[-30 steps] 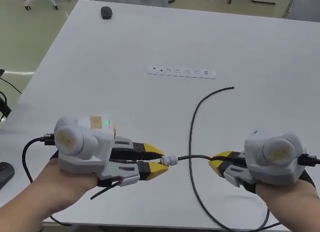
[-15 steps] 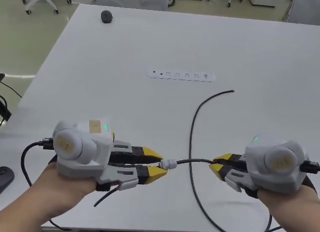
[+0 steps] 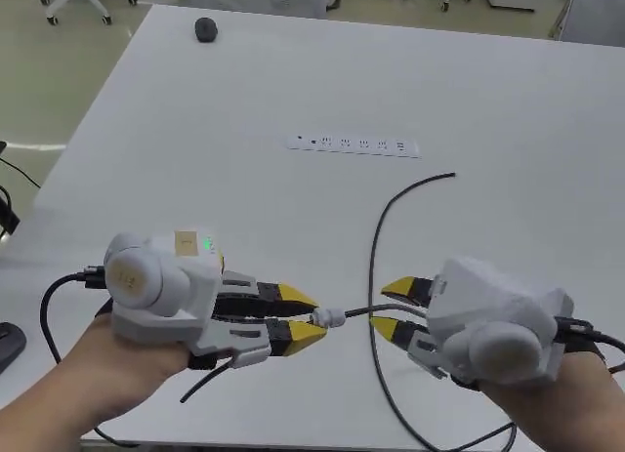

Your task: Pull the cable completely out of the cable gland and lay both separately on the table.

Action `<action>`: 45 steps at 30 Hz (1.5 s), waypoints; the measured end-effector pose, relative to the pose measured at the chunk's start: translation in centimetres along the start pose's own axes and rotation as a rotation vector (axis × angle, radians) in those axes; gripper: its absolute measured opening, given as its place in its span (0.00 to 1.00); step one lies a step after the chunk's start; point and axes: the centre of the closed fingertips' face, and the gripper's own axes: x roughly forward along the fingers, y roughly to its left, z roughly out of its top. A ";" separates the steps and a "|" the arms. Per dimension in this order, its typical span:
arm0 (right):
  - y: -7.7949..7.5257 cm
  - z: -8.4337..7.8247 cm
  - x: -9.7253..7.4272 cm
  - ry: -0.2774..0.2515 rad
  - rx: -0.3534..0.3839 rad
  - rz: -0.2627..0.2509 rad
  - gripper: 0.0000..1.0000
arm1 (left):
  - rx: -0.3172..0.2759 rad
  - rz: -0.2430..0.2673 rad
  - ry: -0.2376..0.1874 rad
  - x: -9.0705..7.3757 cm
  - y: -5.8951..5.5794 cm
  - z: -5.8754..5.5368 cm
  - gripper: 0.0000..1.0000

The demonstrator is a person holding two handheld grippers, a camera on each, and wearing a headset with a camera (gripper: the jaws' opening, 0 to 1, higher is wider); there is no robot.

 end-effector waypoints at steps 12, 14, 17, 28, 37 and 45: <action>1.2 0.6 0.8 0.006 -0.105 0.046 0.04 | 0.004 -0.013 0.000 0.1 -0.2 0.1 0.15; 1.2 0.6 0.8 0.008 -0.105 0.047 0.02 | 0.006 -0.016 0.002 0.1 -0.2 0.0 0.15; 1.2 0.4 0.9 0.008 -0.086 0.047 0.02 | 0.008 -0.018 0.004 0.2 -0.2 0.0 0.15; -0.7 -1.9 0.4 0.035 0.094 0.002 0.01 | 0.020 -0.020 -0.018 0.1 0.0 0.6 0.15; -1.6 -4.9 0.6 0.040 0.297 -0.004 0.01 | 0.038 -0.014 -0.020 0.1 0.1 0.6 0.15; -2.0 -8.3 1.3 0.061 0.473 -0.015 0.01 | 0.038 -0.007 -0.016 -0.1 0.1 0.4 0.15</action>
